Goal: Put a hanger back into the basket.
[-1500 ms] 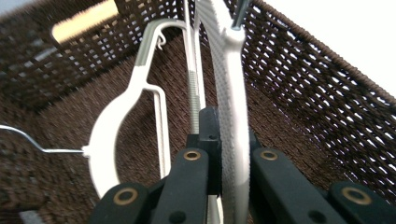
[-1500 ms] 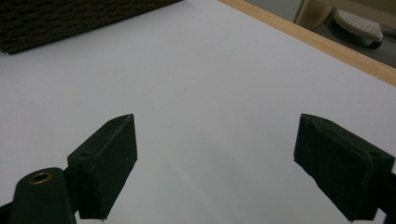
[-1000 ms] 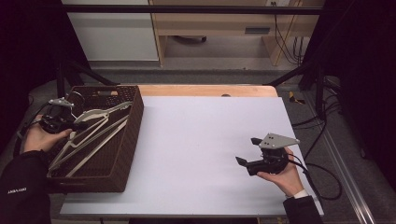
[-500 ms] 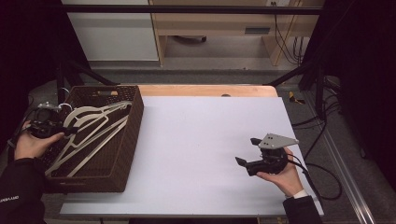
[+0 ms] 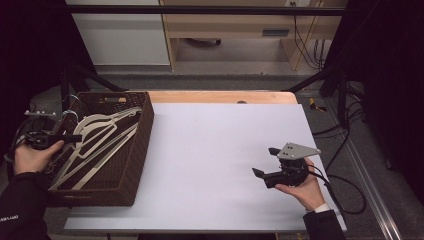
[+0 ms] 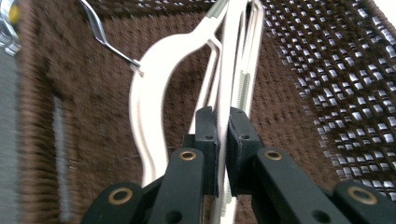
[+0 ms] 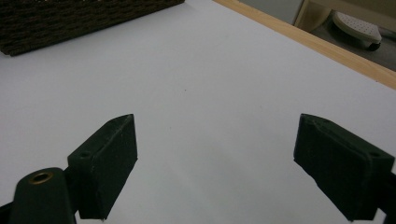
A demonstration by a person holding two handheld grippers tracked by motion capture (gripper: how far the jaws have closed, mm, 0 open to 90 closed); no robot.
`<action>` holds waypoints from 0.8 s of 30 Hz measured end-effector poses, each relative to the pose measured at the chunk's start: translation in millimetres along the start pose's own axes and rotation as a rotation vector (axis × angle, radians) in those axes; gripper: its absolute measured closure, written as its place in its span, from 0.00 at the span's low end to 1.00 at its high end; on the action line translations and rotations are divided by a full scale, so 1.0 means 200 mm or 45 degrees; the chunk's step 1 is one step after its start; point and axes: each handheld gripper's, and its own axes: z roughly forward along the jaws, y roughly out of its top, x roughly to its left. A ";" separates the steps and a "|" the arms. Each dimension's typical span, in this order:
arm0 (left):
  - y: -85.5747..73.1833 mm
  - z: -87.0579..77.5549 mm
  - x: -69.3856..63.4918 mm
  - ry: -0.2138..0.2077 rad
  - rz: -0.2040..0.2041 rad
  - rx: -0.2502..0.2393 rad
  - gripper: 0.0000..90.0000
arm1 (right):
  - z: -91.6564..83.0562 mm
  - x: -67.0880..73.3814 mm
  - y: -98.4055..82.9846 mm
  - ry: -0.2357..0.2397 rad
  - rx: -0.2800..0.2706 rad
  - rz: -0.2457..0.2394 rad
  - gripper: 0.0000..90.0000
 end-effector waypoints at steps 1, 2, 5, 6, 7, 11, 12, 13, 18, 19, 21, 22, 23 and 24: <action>0.00 0.01 0.00 0.037 0.009 0.014 0.93 | 0.00 0.00 0.00 -0.001 -0.001 -0.001 0.15; 0.00 0.01 0.00 0.037 0.009 0.014 0.93 | 0.00 0.00 0.00 -0.001 -0.001 -0.001 0.15; -0.01 0.05 0.00 0.155 0.034 0.066 0.90 | -0.01 0.00 0.00 0.001 -0.007 -0.001 0.15; -0.01 0.05 0.00 0.155 0.034 0.066 0.88 | -0.01 0.00 0.00 0.001 -0.007 -0.001 0.15; -0.01 0.05 0.00 0.185 0.073 0.098 0.84 | -0.01 0.00 0.00 -0.004 -0.006 0.001 0.15; -0.01 -0.01 0.01 0.254 0.091 0.014 0.66 | -0.01 0.00 0.00 -0.002 -0.007 -0.001 0.15; -0.01 -0.03 0.01 0.245 0.094 0.003 0.68 | -0.01 0.01 0.00 -0.002 -0.007 -0.001 0.15; -0.02 -0.04 0.00 0.236 0.090 0.016 0.71 | -0.01 0.01 0.00 -0.002 -0.008 -0.002 0.15; -0.03 -0.06 -0.04 0.325 0.156 -0.032 0.66 | -0.02 0.01 0.01 -0.003 -0.018 -0.001 0.15; -0.03 -0.07 -0.05 0.312 0.162 -0.076 0.59 | -0.02 0.01 0.01 -0.007 -0.021 -0.003 0.14; -0.04 -0.12 -0.09 0.271 0.165 -0.225 0.50 | -0.02 0.01 0.01 -0.017 -0.035 0.008 0.11; -0.04 -0.12 -0.09 0.271 0.165 -0.225 0.45 | -0.02 0.01 0.01 -0.017 -0.035 0.008 0.11; -0.05 -0.17 -0.14 0.161 0.168 -0.385 0.40 | -0.03 0.00 0.01 -0.051 -0.070 0.024 0.09; -0.05 -0.17 -0.14 0.161 0.168 -0.385 0.36 | -0.03 0.00 0.01 -0.051 -0.070 0.024 0.09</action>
